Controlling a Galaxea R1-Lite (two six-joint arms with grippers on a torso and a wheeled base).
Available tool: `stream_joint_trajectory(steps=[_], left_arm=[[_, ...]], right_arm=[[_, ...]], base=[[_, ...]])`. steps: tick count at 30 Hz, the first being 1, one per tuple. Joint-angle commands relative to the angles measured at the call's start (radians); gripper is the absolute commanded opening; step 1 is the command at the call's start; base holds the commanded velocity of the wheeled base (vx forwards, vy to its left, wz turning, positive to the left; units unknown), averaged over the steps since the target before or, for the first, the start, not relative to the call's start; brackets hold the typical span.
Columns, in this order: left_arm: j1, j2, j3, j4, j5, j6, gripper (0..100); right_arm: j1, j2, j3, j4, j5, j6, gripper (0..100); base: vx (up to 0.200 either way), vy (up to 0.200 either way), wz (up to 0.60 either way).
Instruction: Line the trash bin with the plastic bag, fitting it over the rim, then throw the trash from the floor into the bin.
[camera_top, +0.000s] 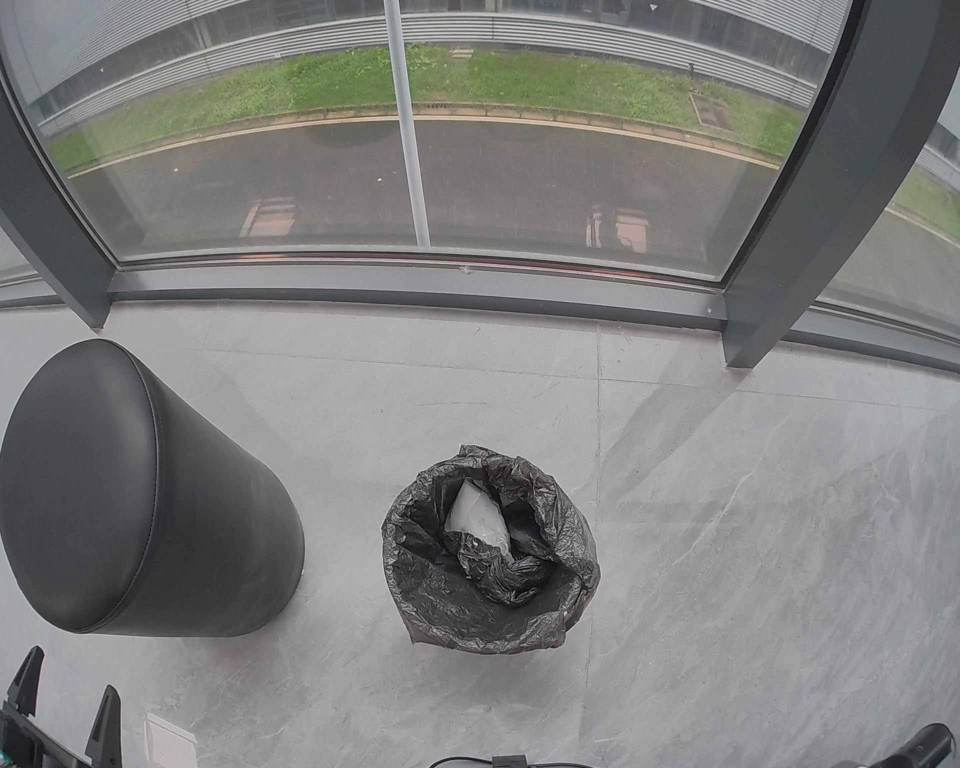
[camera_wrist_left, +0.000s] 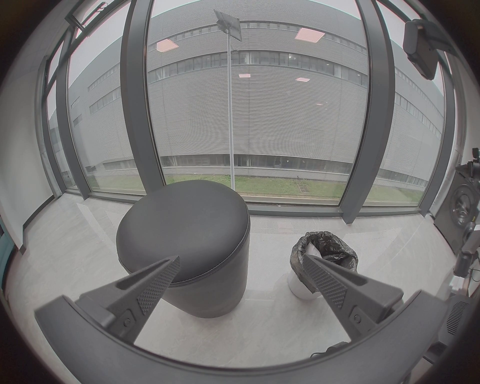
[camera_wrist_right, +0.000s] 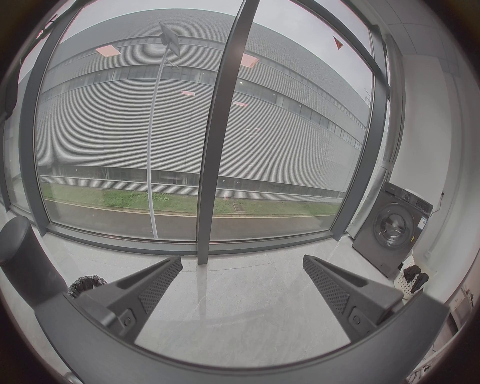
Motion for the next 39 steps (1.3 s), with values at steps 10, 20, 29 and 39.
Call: stream_joint_trajectory(steps=[10,20,29,39], left_arm=[[0.001,-0.017,0.018,-0.001,0.0,0.0,100],[0.0,-0.017,0.018,-0.001,0.0,0.0,100],[0.001,-0.017,0.018,-0.001,0.0,0.0,100],[0.001,-0.017,0.018,-0.001,0.0,0.0,100]], right_arm=[[-0.008,-0.055,0.388,-0.2,0.116,0.012,100],[-0.008,-0.055,0.509,-0.324,0.3,-0.002,100],[-0.008,-0.053,0.5,-0.239,0.504,0.022,100],[-0.008,-0.055,0.511,-0.273,0.501,0.042,100]], base=[[0.0,0.0,0.0],[0.0,0.0,0.0],[0.0,0.0,0.0],[0.0,0.0,0.0]])
